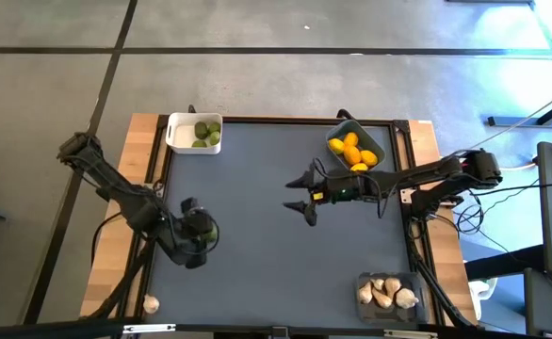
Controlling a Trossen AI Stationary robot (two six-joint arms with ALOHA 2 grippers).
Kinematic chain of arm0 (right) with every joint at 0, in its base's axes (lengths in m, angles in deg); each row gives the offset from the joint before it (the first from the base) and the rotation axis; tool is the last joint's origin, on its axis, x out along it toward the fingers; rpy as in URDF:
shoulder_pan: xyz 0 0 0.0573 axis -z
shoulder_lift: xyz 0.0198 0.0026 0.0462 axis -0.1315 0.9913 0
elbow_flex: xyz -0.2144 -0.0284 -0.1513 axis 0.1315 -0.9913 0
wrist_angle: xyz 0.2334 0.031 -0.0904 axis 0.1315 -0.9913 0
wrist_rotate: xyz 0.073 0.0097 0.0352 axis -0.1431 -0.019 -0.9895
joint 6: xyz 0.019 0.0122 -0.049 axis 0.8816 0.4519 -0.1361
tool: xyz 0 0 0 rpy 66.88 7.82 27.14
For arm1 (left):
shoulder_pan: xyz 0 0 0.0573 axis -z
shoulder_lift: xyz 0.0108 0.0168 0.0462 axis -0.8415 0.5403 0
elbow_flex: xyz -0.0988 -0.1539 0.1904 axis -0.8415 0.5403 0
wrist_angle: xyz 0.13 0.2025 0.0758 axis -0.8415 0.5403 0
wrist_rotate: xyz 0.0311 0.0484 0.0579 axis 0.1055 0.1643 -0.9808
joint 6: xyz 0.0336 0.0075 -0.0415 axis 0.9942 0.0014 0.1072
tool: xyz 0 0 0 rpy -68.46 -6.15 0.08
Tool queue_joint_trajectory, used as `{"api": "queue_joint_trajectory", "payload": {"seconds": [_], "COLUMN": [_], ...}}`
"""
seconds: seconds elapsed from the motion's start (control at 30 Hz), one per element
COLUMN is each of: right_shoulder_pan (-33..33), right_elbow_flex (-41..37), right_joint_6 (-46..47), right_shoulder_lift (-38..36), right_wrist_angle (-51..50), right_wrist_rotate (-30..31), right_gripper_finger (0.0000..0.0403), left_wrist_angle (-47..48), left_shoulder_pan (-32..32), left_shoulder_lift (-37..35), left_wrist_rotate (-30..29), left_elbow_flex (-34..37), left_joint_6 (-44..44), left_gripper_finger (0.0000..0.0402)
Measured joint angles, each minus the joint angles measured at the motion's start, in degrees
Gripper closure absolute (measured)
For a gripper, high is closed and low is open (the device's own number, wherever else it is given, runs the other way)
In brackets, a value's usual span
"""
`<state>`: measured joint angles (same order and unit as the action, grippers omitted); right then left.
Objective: Sort produce into baskets
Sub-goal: Put the lime into the white bin
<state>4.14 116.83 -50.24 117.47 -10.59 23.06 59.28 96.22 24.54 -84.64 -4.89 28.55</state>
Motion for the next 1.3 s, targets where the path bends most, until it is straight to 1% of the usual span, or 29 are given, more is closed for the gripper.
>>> {"api": "queue_joint_trajectory", "payload": {"seconds": [0.1, 0.23, 0.33, 0.4, 0.47, 0.53, 0.63, 0.7, 0.87, 0.97, 1.03, 1.13, 1.3], "right_shoulder_pan": [0.00, -0.02, 0.00, -0.13, -0.86, -1.96, -3.70, -5.09, -8.46, -10.15, -10.98, -11.37, -11.19], "right_elbow_flex": [0.00, 0.00, 0.00, 0.09, 1.06, 2.22, 3.94, 4.76, 6.10, 7.39, 8.49, 10.00, 12.22], "right_joint_6": [-0.04, -0.83, -1.08, -1.27, -2.16, -4.89, -10.73, -15.30, -27.83, -34.48, -38.29, -42.66, -45.69], "right_shoulder_lift": [2.50, 5.63, 7.62, 8.53, 8.99, 9.10, 9.16, 9.16, 9.16, 9.16, 9.16, 9.43, 11.71], "right_wrist_angle": [7.36, 15.88, 20.10, 22.12, 22.37, 22.21, 21.71, 21.71, 21.55, 21.55, 21.58, 21.66, 21.56], "right_wrist_rotate": [-5.28, -9.27, -10.99, -12.16, -12.42, -12.23, -10.37, -7.81, 2.44, 7.14, 8.88, 9.63, 9.30], "right_gripper_finger": [0.0100, 0.0100, 0.0100, 0.0100, 0.0100, 0.0100, 0.0100, 0.0100, 0.0100, 0.0100, 0.0100, 0.0100, 0.0100], "left_wrist_angle": [-6.17, -14.76, -20.40, -24.50, -28.06, -31.83, -36.33, -38.42, -41.85, -42.62, -43.13, -44.40, -45.31], "left_shoulder_pan": [-1.45, -3.37, -4.88, -5.91, -6.95, -8.00, -9.19, -9.84, -11.08, -11.53, -11.82, -11.95, -11.92], "left_shoulder_lift": [-0.35, -0.17, -0.07, -0.07, -0.07, -0.07, -0.07, -0.07, -0.07, -0.07, -0.07, -0.07, -0.07], "left_wrist_rotate": [-4.21, -6.77, -8.80, -11.38, -13.40, -13.92, -13.93, -13.93, -13.92, -13.84, -13.84, -13.84, -13.73], "left_elbow_flex": [0.00, -0.02, -0.02, -0.02, -0.02, -0.02, -0.02, -0.02, -0.02, -0.02, -0.02, -0.02, -0.02], "left_joint_6": [6.16, 14.39, 19.57, 22.34, 24.31, 26.60, 28.29, 28.29, 25.64, 23.60, 22.65, 22.44, 22.30], "left_gripper_finger": [0.0193, 0.0192, 0.0192, 0.0191, 0.0191, 0.0191, 0.0191, 0.0191, 0.0191, 0.0191, 0.0191, 0.0191, 0.0191]}}
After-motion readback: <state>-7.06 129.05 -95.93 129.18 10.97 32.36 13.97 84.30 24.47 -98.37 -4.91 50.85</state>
